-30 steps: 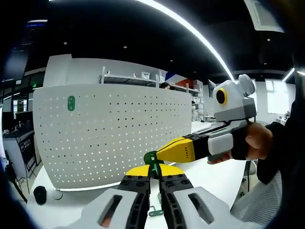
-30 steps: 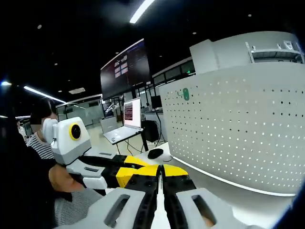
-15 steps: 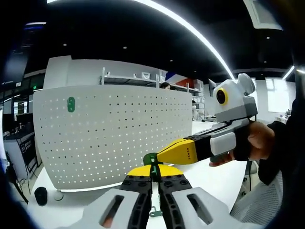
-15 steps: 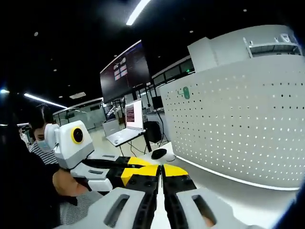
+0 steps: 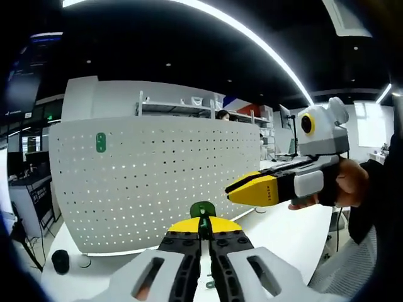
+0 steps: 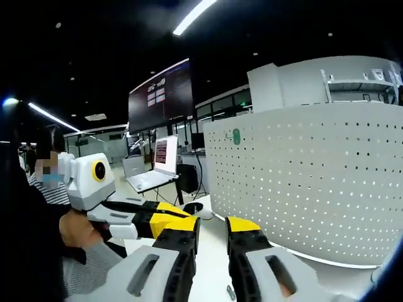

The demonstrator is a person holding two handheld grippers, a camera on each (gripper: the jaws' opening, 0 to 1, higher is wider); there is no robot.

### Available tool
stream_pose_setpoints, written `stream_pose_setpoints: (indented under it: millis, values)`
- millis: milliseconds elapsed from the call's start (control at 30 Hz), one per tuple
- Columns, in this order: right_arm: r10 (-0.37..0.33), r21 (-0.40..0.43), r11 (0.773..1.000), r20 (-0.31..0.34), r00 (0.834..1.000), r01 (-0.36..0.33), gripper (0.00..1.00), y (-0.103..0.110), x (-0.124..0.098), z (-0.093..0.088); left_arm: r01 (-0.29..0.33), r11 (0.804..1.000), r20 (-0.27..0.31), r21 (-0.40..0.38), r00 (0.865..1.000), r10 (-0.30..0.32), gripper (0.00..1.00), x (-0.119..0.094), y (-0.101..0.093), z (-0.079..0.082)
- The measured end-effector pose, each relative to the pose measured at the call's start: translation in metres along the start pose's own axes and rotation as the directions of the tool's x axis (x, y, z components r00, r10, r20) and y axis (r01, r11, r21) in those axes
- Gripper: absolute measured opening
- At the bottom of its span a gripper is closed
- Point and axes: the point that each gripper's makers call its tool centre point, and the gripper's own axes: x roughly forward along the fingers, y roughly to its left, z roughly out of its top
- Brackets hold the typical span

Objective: Insert the hook assembly into the mounting plate slot until the hook locks in place.

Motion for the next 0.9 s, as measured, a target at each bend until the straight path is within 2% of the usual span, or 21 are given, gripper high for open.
stream_pose_setpoints:
  millis: [200, 367, 600, 900]
  values:
    - [-0.033, -0.037, 0.999, 0.005, 0.999, 0.033, 0.25, -0.006, -0.006, 0.002, -0.059, 0.998, 0.02, 0.013, 0.998, 0.058, 0.03, -0.002, 0.024, 0.013]
    - [-0.056, -0.056, 0.997, 0.006, 0.998, 0.056, 0.31, -0.01, -0.009, 0.004, -0.09, 0.996, 0.027, 0.019, 0.996, 0.09, 0.03, -0.004, 0.038, 0.017]
    - [-0.085, -0.092, 0.992, -0.02, 0.996, 0.083, 0.41, -0.016, -0.011, -0.005, -0.147, 0.989, 0.032, 0.034, 0.989, 0.146, 0.03, -0.007, 0.064, 0.02]
    - [-0.11, -0.087, 0.99, -0.018, 0.994, 0.108, 0.54, -0.02, -0.013, -0.008, -0.221, 0.972, 0.068, 0.075, 0.974, 0.216, 0.03, -0.002, 0.107, 0.044]
